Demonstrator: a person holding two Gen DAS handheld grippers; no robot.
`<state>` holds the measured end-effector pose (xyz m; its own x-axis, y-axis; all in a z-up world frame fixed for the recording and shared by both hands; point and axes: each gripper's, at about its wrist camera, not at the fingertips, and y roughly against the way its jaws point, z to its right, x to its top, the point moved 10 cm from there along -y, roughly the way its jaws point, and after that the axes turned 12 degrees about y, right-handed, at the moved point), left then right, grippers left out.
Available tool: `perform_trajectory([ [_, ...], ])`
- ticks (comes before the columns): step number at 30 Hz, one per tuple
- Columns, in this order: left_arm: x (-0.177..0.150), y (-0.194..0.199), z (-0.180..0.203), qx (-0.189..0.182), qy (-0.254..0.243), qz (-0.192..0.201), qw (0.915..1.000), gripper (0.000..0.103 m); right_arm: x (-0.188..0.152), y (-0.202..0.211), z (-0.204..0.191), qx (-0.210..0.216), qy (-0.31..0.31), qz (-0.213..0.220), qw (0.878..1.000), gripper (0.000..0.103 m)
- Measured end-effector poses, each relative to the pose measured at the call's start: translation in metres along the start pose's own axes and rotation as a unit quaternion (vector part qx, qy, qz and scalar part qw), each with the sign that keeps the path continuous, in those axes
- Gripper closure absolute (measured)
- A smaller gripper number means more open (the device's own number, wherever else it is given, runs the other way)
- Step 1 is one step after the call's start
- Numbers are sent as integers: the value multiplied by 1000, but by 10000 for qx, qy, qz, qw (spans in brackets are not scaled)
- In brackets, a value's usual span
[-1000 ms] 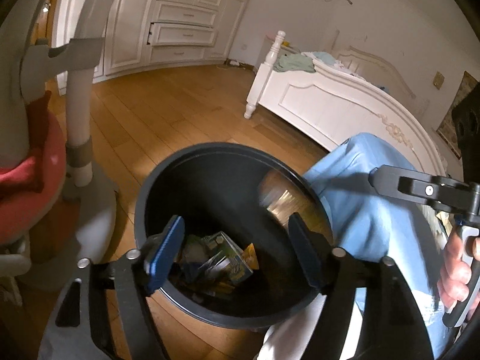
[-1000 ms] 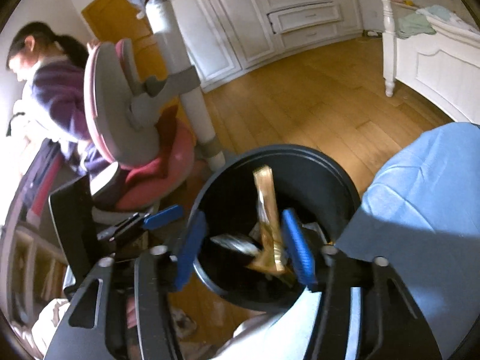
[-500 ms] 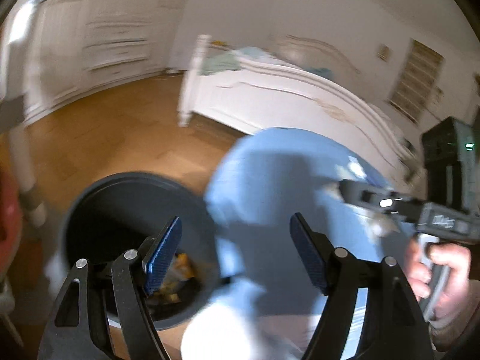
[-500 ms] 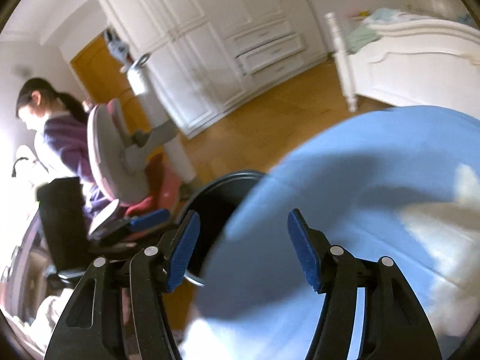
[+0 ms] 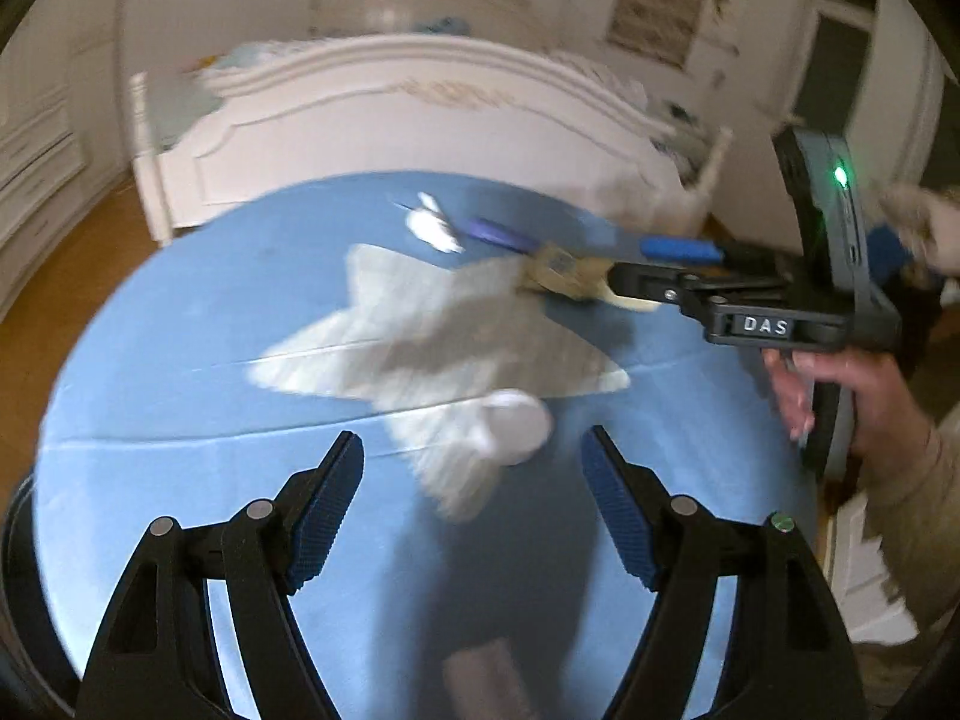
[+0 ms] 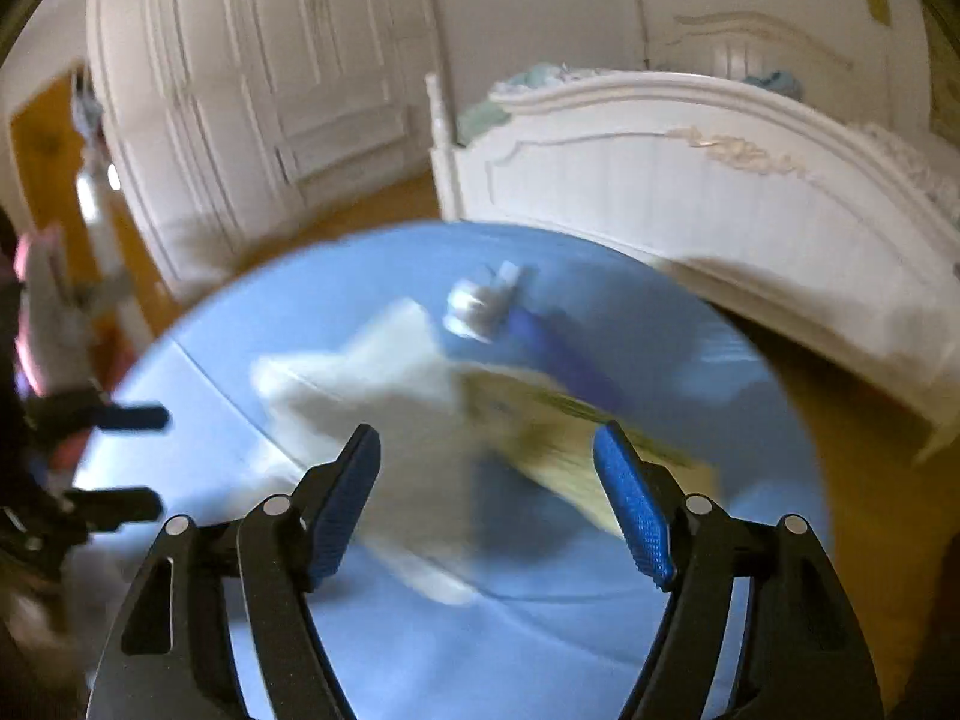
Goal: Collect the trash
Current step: 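Grasp the beige paper bag with the right tool while the left tool grasps the white round lid, then carry the paper bag and lid over the black bin and open both tools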
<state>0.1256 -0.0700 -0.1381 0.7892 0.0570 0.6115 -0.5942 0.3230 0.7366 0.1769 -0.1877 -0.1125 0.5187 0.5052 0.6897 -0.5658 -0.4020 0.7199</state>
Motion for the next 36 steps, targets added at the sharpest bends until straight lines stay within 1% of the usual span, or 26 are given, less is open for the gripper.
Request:
perform_trajectory([
  [2,-1,-17,6,80,-90,-148,9998,28,-11,-7,4,-59,274,-166,9995,30],
  [4,-1,-27,8,106,-97,-241,9996,29,-15,-15,0,-80,591,-256,9979,30],
  [6,-1,-36,10,180,-100,-288,9994,30,-16,-25,-5,26,764,-378,9964,30],
  [8,-2,-46,9,245,-103,-402,9988,40,-11,-31,-5,-61,992,-366,9944,30],
  [10,-5,-51,9,288,-123,-486,9983,44,-5,-38,-3,-143,1127,-421,9926,30],
  [12,-5,-51,8,381,-236,-434,9981,45,-2,-45,0,-152,1136,-551,9919,30],
  [13,-5,-52,8,417,-276,-424,9979,47,-3,-50,3,-140,1097,-647,9918,38],
  [14,-4,-53,7,474,-318,-399,9976,52,-6,-55,5,-83,1023,-752,9919,49],
  [15,-3,-54,7,514,-345,-367,9974,54,-8,-58,8,-55,924,-803,9925,54],
  [16,-2,-54,5,568,-364,-310,9972,61,-8,-58,12,-63,810,-777,9937,62],
  [17,-1,-54,3,586,-358,-280,9972,64,-5,-58,14,-26,700,-756,9947,70],
  [18,0,-54,0,571,-311,-246,9976,67,-6,-56,15,106,481,-700,9963,72],
  [20,3,-53,-2,427,-178,-230,9987,68,-4,-51,15,334,164,-584,9976,79],
  [21,3,-52,-3,359,-124,-220,9990,68,-4,-46,15,421,11,-513,9978,81],
  [23,5,-50,-4,303,-65,-187,9993,68,-1,-33,11,593,-246,-355,9973,90],
  [24,7,-47,-5,254,-19,-121,9996,68,1,-25,8,773,-470,-202,9957,90],
  [27,12,-31,-8,85,161,80,9998,68,6,-3,-5,1173,-874,148,9891,91],
  [32,16,3,-14,-32,353,413,9985,68,19,23,-34,1555,-1154,518,9797,91],
  [34,17,17,-18,-52,420,540,9976,68,27,32,-46,1695,-1216,626,9760,91],
  [36,17,31,-26,-74,510,665,9965,68,33,40,-57,1750,-1193,678,9749,91],
])
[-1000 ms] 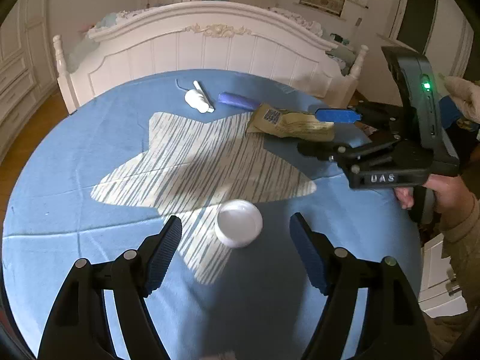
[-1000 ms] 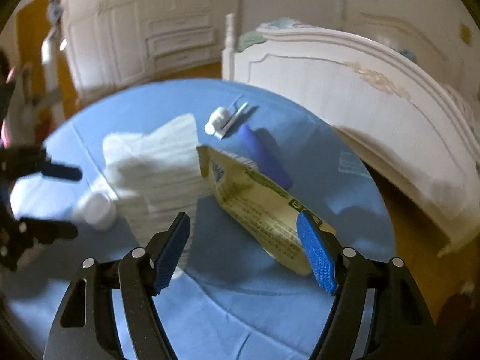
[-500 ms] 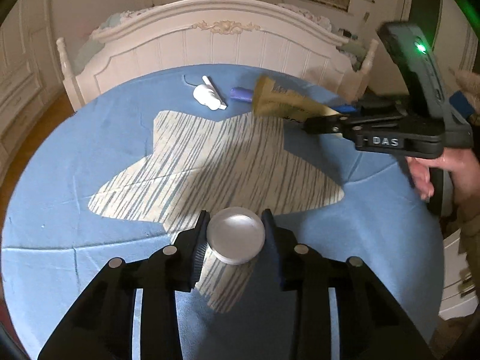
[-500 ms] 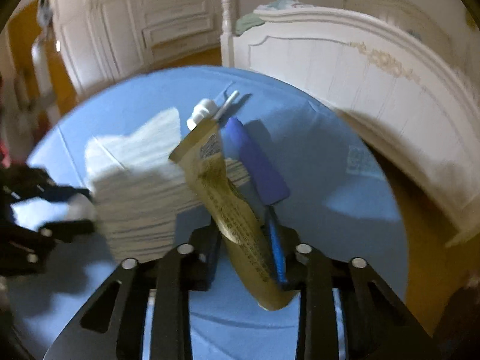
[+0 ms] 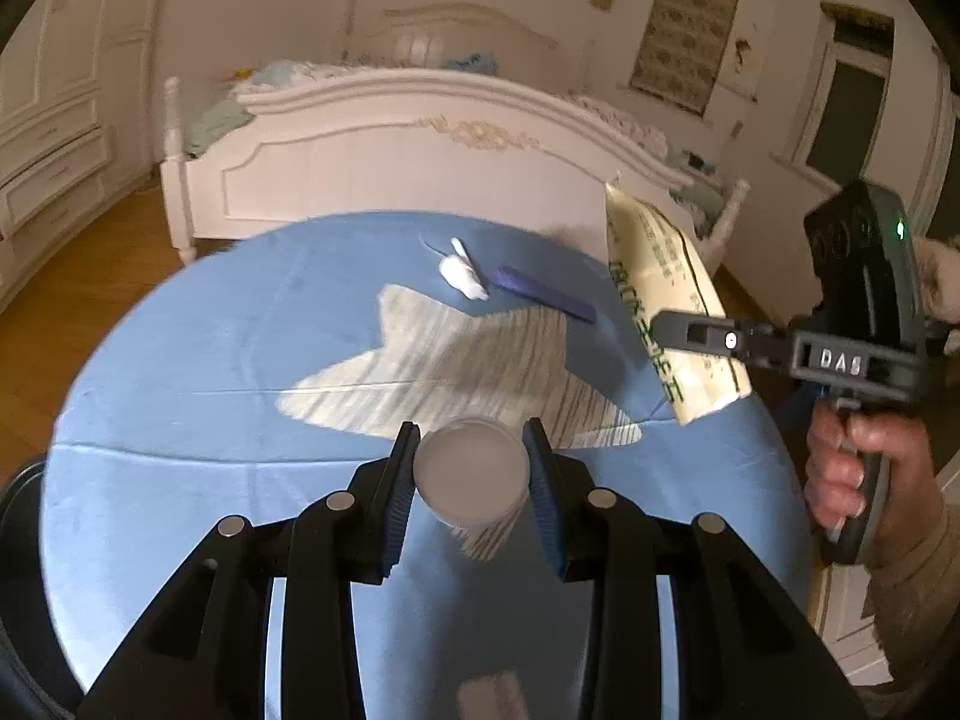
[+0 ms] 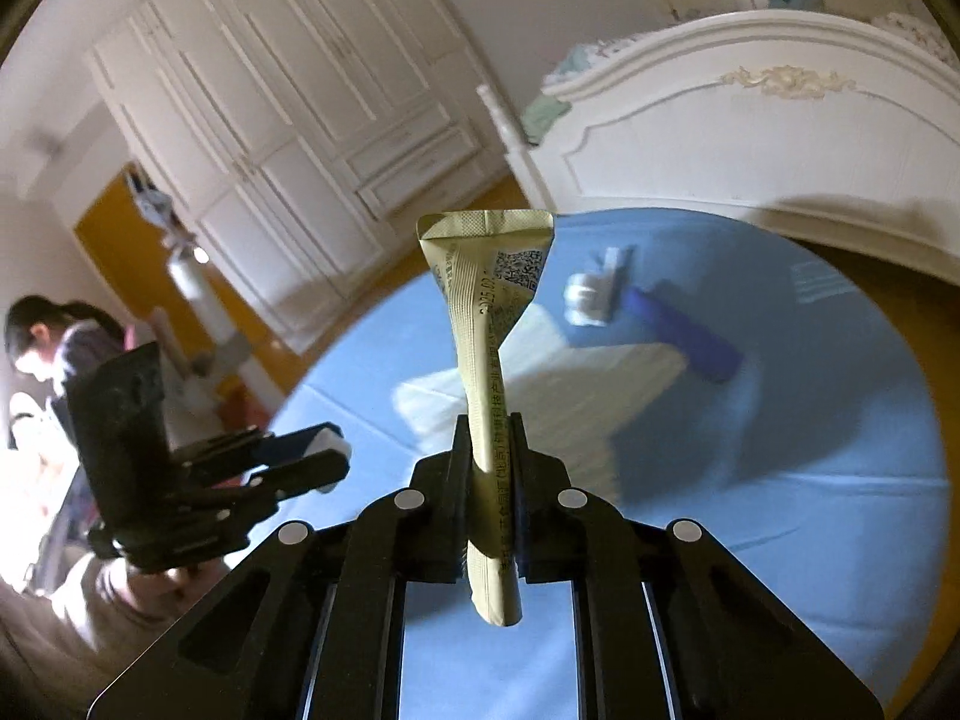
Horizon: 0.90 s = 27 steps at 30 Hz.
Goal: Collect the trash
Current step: 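Carry the paper bag and lid over the black bin and open both tools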
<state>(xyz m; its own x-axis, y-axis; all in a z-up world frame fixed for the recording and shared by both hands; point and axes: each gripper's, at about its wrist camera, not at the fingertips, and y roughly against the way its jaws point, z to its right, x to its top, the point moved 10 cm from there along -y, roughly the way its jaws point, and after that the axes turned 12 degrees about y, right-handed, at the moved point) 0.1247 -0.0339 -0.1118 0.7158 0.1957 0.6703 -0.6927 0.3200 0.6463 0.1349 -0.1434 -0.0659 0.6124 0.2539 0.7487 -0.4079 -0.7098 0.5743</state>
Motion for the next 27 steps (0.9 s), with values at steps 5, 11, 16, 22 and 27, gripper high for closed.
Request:
perform_trajectory([
  [5,6,32,-23,64,188,314,9993,68,7,-9,-38,293,9,15,9996,91],
  [11,12,68,-46,296,262,710,9967,68,16,-26,-81,547,199,-46,9983,91],
  [16,17,94,-66,524,322,1051,9926,68,23,-47,-111,711,386,-189,9965,91],
  [22,20,117,-105,936,494,1375,9848,68,28,-78,-152,941,555,-429,9931,91],
  [27,18,134,-146,1305,742,1551,9764,68,35,-111,-183,1160,739,-645,9884,91],
])
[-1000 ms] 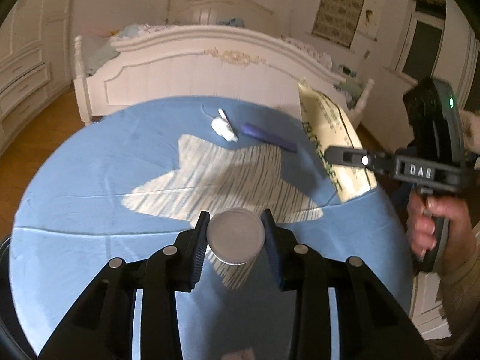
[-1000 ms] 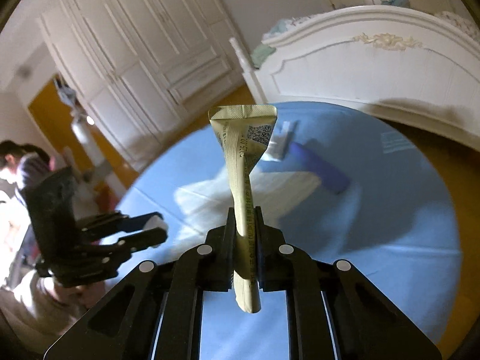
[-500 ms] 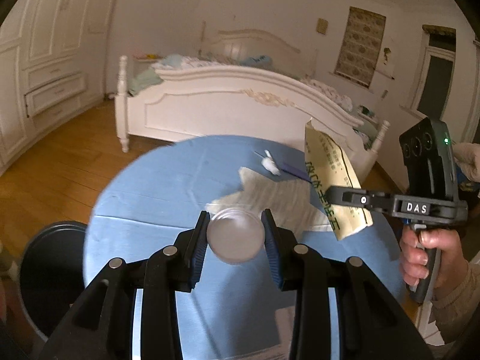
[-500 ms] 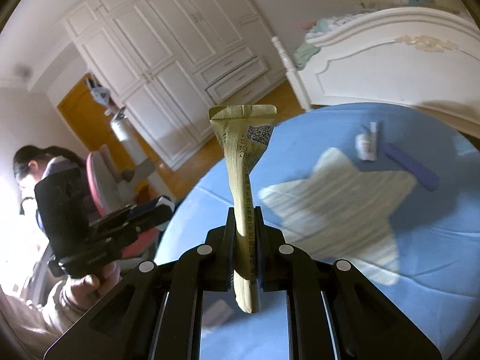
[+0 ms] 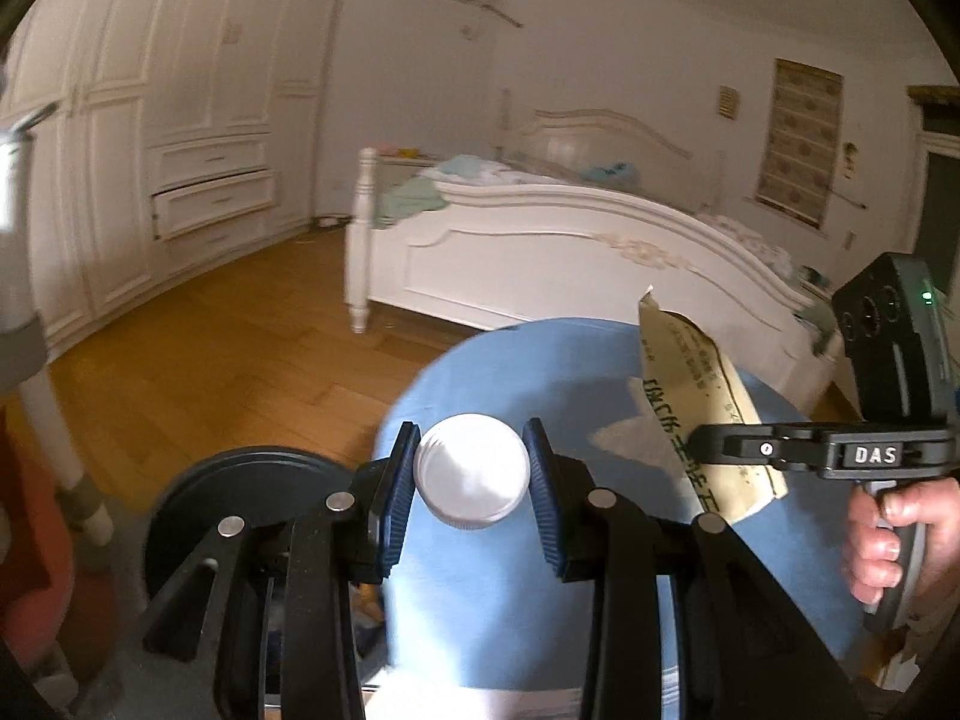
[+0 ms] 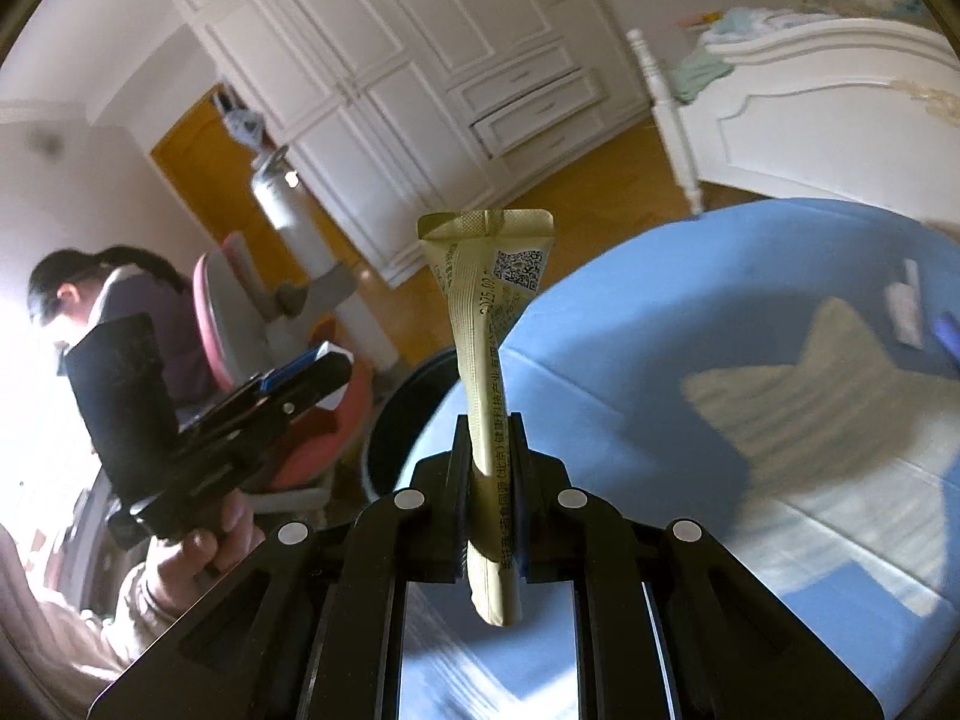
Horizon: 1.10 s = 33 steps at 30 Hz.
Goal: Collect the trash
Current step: 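Carry the paper bag and lid over the black bin and open both tools, then grasp the white tube item with the left tool while the right tool grasps the blue stick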
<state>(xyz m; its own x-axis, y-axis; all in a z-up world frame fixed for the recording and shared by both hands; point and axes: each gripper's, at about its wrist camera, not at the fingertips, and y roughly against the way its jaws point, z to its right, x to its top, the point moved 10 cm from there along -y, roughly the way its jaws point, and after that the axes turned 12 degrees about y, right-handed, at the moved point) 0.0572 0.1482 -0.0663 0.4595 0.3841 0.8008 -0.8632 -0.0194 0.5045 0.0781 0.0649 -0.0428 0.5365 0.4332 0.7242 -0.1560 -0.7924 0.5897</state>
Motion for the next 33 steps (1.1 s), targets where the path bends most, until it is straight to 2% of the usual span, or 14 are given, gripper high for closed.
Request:
perform_trajectory([
  [11,0,8,-109,729,712,63,9948,68,28,-107,-59,441,375,-661,9961,91],
  [16,-5,4,-147,857,1071,-50,9905,68,26,-145,-85,487,494,-893,9936,91],
  [22,-9,-2,-175,990,1234,-150,9873,67,21,-180,-97,401,564,-1098,9915,91],
  [24,-11,-2,-180,1071,1291,-146,9857,66,21,-188,-98,326,569,-1149,9912,87],
  [25,-11,-2,-183,1116,1309,-155,9850,65,19,-187,-97,313,568,-1153,9912,79],
  [29,-10,3,-187,1212,1307,-81,9840,43,19,-191,-100,228,509,-1104,9923,56],
  [33,-9,4,-182,1185,1249,-81,9850,43,16,-181,-93,264,412,-1021,9936,55],
])
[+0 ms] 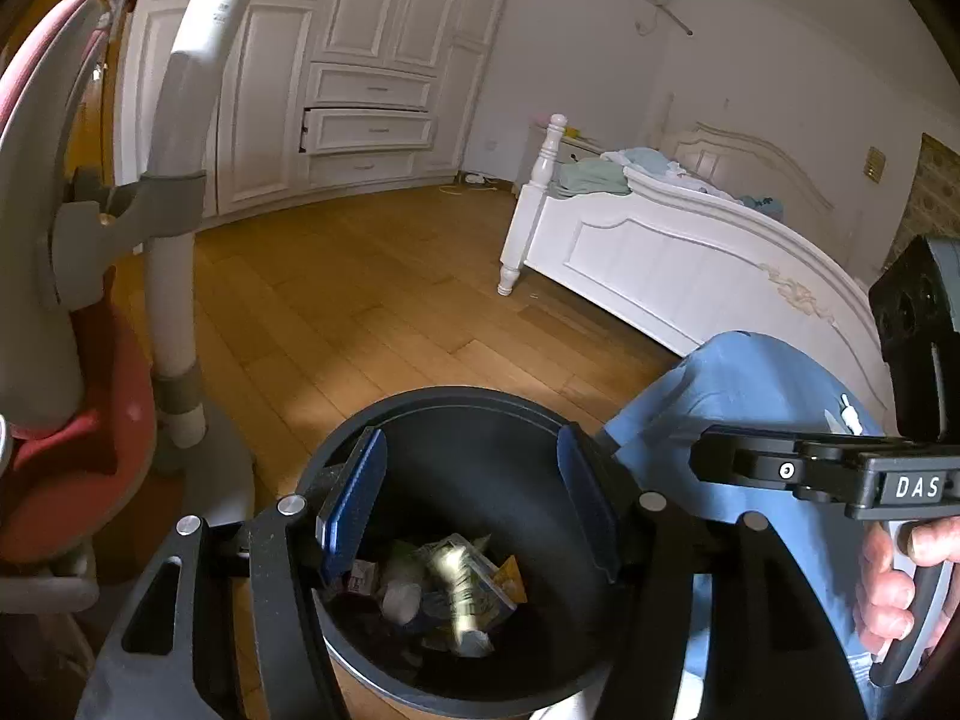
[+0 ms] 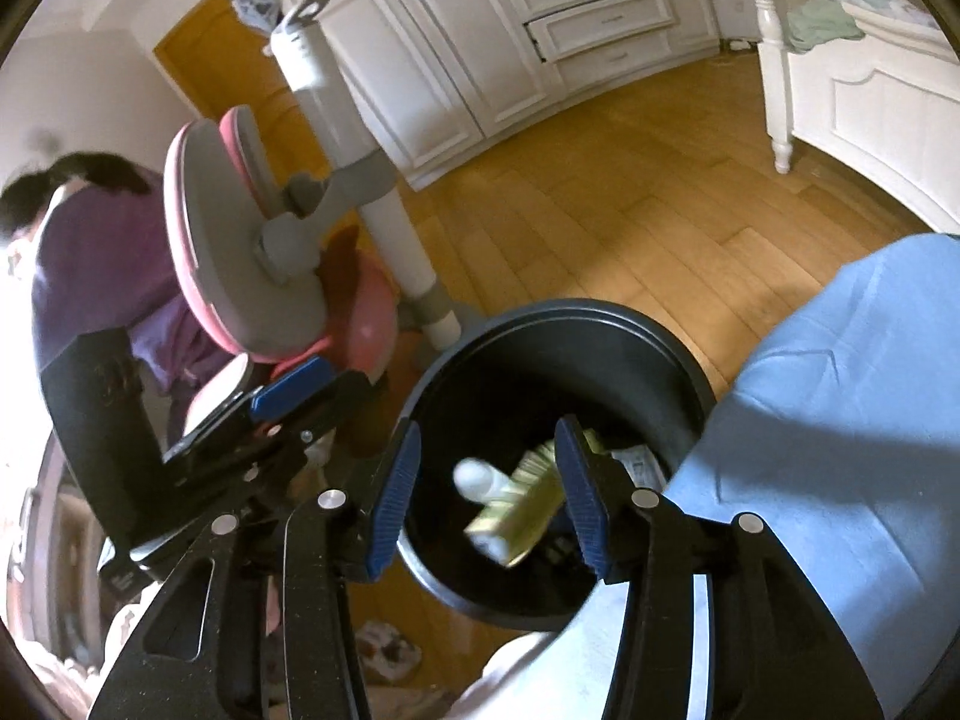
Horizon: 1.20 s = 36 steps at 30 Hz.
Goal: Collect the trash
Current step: 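Grasp the white tube item with the left tool while the right tool grasps the blue stick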
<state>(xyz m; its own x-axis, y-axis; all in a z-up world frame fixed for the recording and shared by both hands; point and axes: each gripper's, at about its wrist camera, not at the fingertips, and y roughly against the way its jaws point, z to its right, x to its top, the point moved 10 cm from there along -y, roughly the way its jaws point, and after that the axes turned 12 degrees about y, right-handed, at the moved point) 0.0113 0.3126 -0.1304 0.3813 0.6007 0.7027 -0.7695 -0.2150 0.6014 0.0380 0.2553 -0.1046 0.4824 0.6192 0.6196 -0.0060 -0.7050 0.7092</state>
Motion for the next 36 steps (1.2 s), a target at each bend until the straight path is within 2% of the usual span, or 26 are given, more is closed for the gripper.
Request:
perform_trajectory([
  [6,0,-4,32,-226,-231,-122,9994,43,-3,31,22,-23,-151,273,9995,55],
  [12,-5,-6,104,-744,-676,-302,9945,43,-20,87,69,-335,-412,634,9966,55],
  [20,-35,-23,221,-1566,-1259,-826,9761,43,-64,177,163,-1240,-690,911,9857,55],
  [21,-42,-28,237,-1657,-1350,-924,9725,43,-73,189,176,-1394,-719,916,9834,53],
  [22,-48,-32,250,-1716,-1434,-995,9696,43,-79,198,187,-1517,-739,933,9812,44],
  [23,-54,-36,263,-1773,-1514,-1066,9666,43,-87,211,201,-1702,-769,958,9777,41],
  [28,-88,-62,330,-2075,-1790,-1502,9499,43,-125,255,262,-2521,-792,743,9616,41],
  [31,-107,-76,362,-2215,-1891,-1746,9406,43,-146,273,297,-2997,-708,426,9504,41],
  [36,-133,-105,406,-2269,-2027,-2078,9296,44,-172,282,338,-3435,-527,-54,9377,41],
])
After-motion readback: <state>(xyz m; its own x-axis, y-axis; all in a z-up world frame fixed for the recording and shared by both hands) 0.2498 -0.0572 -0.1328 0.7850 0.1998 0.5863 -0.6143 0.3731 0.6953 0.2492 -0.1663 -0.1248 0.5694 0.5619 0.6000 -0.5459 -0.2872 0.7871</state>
